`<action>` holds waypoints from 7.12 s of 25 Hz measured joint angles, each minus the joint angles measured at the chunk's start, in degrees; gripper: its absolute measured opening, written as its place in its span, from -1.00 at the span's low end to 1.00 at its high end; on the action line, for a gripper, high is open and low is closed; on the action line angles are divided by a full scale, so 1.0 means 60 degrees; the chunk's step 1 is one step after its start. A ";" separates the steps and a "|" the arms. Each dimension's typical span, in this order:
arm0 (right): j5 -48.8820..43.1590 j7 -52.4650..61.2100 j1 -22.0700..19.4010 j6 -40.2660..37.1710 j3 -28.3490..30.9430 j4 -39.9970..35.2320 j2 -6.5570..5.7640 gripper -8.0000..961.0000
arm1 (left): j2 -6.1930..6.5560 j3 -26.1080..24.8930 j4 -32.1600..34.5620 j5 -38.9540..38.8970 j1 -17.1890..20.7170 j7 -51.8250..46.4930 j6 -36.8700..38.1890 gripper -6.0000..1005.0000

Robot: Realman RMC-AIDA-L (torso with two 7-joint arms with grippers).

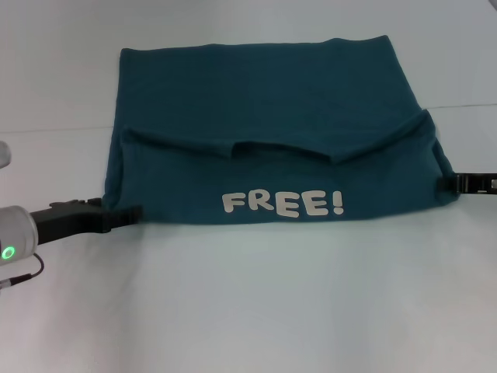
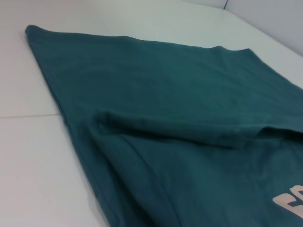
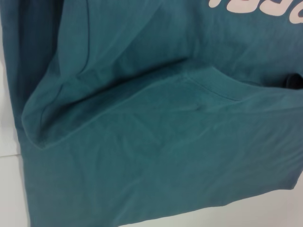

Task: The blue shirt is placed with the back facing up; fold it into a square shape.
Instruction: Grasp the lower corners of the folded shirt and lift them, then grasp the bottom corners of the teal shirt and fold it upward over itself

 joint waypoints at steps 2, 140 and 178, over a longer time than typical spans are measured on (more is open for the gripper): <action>0.0000 0.0000 0.0001 0.0000 0.0001 0.0000 0.0000 -0.95 | -0.0009 0.0175 -0.0087 0.0000 -0.0084 0.0001 -0.0301 0.80; 0.0393 -0.5998 -0.5072 -0.7851 0.4667 -0.1582 0.0270 -0.98 | -0.0204 -0.3692 0.2371 0.2701 0.3113 0.0970 0.9025 -0.89; 0.3291 -0.8312 0.0965 0.1182 0.4059 0.1744 0.0707 -0.98 | 0.0198 -0.3689 -0.1235 0.0018 -0.2348 0.3100 -0.2487 -0.89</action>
